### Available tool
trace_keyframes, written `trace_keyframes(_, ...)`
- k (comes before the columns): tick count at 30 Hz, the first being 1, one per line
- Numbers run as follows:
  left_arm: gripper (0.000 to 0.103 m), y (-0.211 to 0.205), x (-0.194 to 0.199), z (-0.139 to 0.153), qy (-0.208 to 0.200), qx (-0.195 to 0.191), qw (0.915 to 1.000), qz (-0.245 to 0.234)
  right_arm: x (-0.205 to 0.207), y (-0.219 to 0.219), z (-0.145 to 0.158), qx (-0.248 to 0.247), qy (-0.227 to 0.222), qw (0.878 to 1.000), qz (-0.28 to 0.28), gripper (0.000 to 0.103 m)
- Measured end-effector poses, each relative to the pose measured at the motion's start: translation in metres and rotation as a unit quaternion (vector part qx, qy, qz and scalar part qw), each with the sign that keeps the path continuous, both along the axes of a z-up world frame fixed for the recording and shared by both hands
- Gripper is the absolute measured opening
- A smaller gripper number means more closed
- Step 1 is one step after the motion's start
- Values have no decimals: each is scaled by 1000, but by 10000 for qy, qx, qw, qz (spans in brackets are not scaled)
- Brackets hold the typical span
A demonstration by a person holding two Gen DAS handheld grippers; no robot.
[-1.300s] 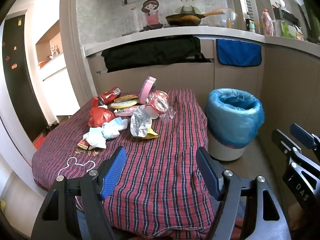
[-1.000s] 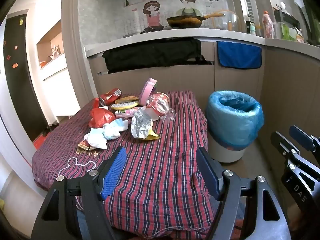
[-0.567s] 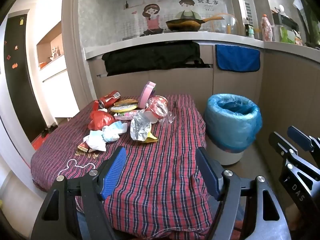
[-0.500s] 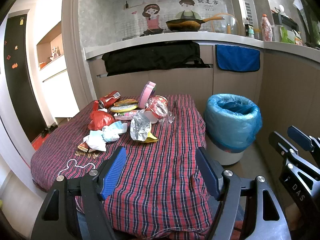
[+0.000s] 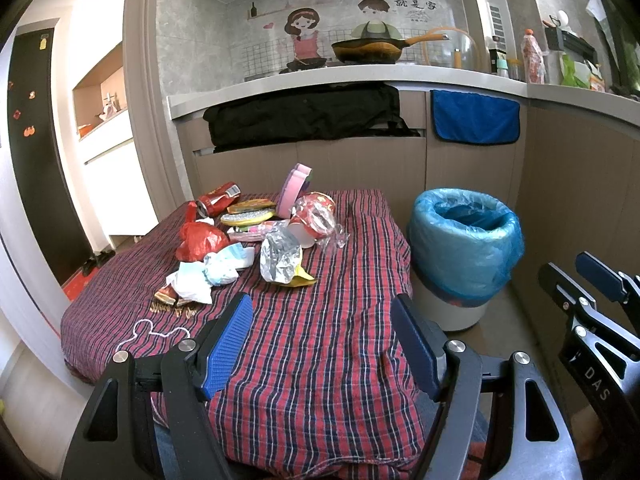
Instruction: Collect trash
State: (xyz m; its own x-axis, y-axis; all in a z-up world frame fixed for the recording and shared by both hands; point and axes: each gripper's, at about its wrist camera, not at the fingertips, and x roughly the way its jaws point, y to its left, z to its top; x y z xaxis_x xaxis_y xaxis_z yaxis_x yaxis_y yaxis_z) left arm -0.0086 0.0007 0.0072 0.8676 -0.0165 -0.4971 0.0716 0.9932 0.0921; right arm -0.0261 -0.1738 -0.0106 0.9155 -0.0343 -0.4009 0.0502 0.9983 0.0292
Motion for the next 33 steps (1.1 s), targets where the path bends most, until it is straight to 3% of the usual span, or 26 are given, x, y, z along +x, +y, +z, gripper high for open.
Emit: trace_keyframes(33, 72, -1, 2, 7, -33, -23, 10000, -13, 1, -1, 0, -15, -20, 10000, -18, 48)
